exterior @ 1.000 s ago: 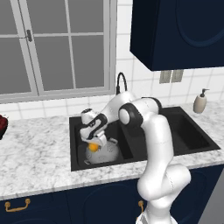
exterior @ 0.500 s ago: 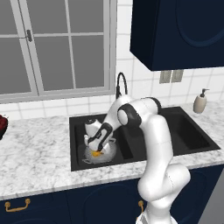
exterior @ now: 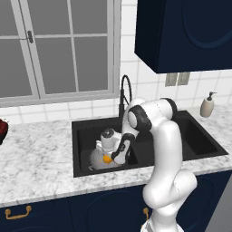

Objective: Put the colander in the sink, put the orange in the colander, and turn on the sink faucet and pour water over the colander.

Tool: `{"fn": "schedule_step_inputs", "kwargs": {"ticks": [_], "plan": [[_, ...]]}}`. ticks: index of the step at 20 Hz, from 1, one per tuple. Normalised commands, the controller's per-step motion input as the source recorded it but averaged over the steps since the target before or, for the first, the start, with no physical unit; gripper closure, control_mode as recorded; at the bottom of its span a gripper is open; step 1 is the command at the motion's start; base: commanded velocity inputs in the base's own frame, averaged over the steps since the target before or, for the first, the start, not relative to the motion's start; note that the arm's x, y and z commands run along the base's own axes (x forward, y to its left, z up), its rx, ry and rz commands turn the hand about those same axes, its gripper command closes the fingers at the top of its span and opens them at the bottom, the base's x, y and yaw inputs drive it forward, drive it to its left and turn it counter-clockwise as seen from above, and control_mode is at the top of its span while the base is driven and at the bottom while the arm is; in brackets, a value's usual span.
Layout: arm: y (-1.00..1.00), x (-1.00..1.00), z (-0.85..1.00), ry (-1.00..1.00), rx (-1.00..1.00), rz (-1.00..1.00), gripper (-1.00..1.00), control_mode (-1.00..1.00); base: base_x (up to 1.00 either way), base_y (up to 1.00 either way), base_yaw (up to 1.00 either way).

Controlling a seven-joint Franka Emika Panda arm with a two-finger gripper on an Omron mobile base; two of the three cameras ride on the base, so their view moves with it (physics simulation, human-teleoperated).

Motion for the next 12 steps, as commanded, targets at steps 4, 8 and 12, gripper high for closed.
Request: {"fn": "schedule_step_inputs", "kwargs": {"ticks": [4,8,12], "plan": [[-0.04,0.05,0.21,-0.08,0.05,0.01,-1.0,-1.0,0.0,0.0,0.0],[0.0,0.23,0.45,0.0,0.02,0.1,-1.0,-1.0,0.0,0.0,0.0],[0.02,0.09,0.91,0.0,0.0,0.14,-1.0,-1.0,0.0,0.0,0.0]]}}
